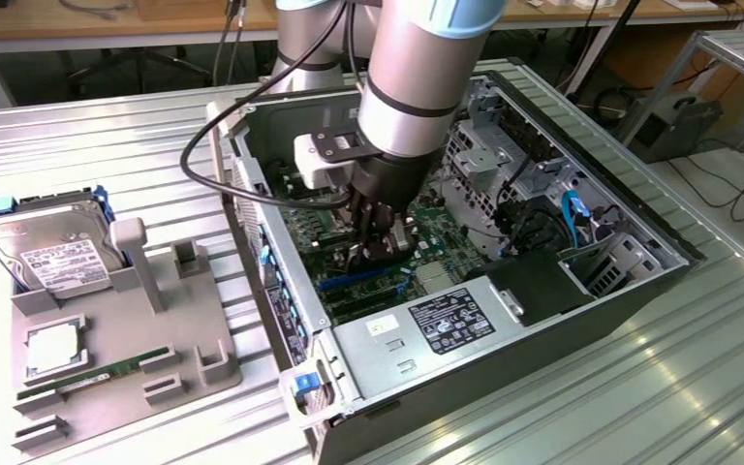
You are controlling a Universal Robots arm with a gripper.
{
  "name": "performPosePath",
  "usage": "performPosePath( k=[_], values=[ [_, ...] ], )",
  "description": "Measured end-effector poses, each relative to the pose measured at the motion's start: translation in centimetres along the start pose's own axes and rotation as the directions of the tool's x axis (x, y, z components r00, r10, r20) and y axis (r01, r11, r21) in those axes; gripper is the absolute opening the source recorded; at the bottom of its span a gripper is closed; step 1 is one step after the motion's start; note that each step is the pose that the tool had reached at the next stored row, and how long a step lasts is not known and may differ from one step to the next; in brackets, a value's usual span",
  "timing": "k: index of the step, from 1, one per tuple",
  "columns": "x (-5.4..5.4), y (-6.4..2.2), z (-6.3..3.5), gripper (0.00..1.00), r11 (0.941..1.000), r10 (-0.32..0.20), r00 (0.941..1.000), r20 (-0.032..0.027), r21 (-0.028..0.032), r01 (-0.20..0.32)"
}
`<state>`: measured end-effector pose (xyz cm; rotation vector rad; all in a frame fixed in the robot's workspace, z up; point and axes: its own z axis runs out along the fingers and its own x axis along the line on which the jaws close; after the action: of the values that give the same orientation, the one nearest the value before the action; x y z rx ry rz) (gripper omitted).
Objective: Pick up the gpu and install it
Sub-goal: 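Insert the gpu into the slot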
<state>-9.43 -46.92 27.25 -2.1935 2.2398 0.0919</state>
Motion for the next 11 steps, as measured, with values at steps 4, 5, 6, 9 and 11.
performPosePath(
  k=[4,5,6,9,11],
  values=[
    [0.00,0.02,0.20,0.26,1.0000,0.000,1.0000,0.0001,-0.0012,0.000],
    [-0.01,0.04,0.26,0.26,1.0000,0.000,1.0000,-0.0001,-0.0014,0.000],
    [-0.02,0.06,0.29,0.26,1.0000,0.000,1.0000,-0.0002,-0.0015,0.000],
    [-0.14,0.14,0.43,0.26,1.0000,0.000,1.0000,-0.0001,-0.0014,0.000],
    [-0.26,0.23,0.52,0.26,1.0000,-0.003,1.0000,0.0001,-0.0015,0.003]
  ],
)
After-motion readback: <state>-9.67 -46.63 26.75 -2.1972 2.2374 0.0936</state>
